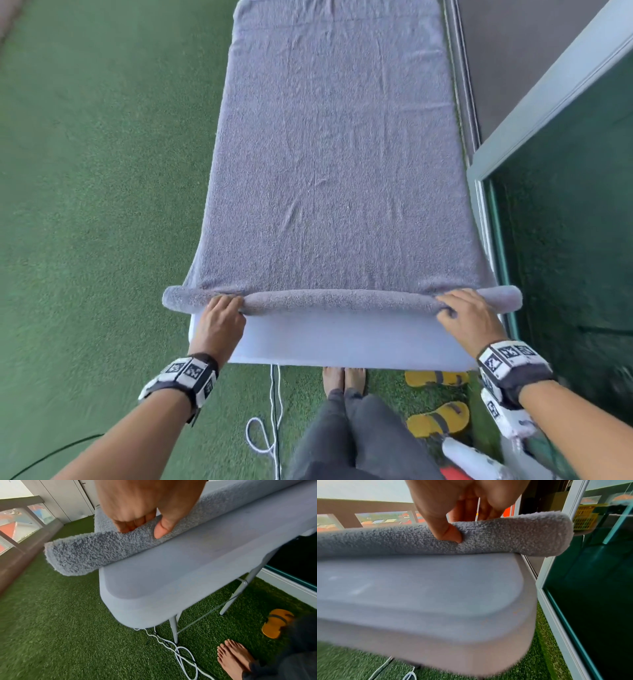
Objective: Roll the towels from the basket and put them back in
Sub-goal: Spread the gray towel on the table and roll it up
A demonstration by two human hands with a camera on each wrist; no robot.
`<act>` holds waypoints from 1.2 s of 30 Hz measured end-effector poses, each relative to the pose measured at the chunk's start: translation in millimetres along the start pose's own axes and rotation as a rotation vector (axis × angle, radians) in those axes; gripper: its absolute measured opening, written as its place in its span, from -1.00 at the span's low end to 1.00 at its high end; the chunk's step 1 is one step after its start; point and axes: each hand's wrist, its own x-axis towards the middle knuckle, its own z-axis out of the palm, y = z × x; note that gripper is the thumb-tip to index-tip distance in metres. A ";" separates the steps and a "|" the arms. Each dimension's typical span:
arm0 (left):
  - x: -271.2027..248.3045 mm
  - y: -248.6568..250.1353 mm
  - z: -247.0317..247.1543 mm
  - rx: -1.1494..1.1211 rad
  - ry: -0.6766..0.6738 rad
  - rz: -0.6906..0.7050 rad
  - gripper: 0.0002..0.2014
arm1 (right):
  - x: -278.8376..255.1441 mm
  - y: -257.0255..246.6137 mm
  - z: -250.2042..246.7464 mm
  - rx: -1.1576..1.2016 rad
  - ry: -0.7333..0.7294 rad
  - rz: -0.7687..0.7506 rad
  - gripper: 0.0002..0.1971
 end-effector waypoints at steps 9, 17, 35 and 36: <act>53.9 -2.1 -28.1 -0.025 -0.130 -0.078 -0.83 | 44.9 3.5 -17.5 -0.035 -0.065 0.080 -0.78; 39.2 5.7 -17.0 0.057 0.008 0.026 -0.72 | 20.4 -16.2 -0.3 -0.127 0.019 0.089 -0.75; 41.2 23.8 -30.9 0.197 -0.133 -0.014 -0.68 | 19.9 -16.2 -1.6 -0.103 -0.011 0.074 -0.60; 41.0 24.5 -29.9 0.184 -0.140 -0.032 -0.69 | 19.8 -18.8 -3.4 -0.102 -0.012 0.087 -0.60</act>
